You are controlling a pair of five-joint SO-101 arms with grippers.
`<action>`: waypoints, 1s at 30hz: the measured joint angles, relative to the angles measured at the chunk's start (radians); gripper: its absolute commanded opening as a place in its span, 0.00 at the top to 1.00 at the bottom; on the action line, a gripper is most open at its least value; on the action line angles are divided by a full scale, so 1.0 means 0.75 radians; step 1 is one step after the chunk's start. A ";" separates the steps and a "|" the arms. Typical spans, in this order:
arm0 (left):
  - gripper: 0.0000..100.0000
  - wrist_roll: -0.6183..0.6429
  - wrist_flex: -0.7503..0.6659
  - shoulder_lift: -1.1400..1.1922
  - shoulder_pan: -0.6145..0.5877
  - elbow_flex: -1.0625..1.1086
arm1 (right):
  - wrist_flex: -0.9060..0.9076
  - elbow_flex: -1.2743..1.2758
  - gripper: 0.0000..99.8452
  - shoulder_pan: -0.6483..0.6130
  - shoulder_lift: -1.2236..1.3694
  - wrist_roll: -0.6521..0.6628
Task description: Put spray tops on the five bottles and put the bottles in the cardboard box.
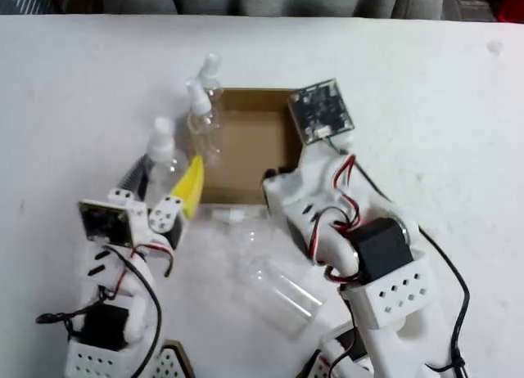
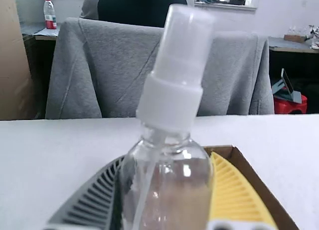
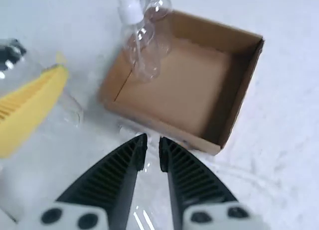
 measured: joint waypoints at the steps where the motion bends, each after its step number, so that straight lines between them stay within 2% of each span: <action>1: 0.98 0.014 0.002 0.000 -0.014 -0.014 | 0.014 0.020 0.98 -0.033 -0.025 0.000; 7: 0.98 0.043 0.098 0.035 -0.025 -0.147 | -0.002 0.186 0.98 -0.243 -0.227 0.000; 12: 0.98 0.045 0.098 0.264 -0.027 -0.303 | -0.180 0.421 0.98 -0.354 -0.381 0.000; 20: 0.98 0.045 0.098 0.559 -0.029 -0.434 | -0.720 0.904 0.98 -0.559 -0.569 0.000; 27: 0.98 0.045 0.098 0.579 0.072 -0.434 | -1.281 1.232 0.98 -0.644 -0.585 0.000; 30: 0.98 0.045 0.125 0.579 0.106 -0.434 | -1.432 1.293 0.98 -0.638 -0.585 0.000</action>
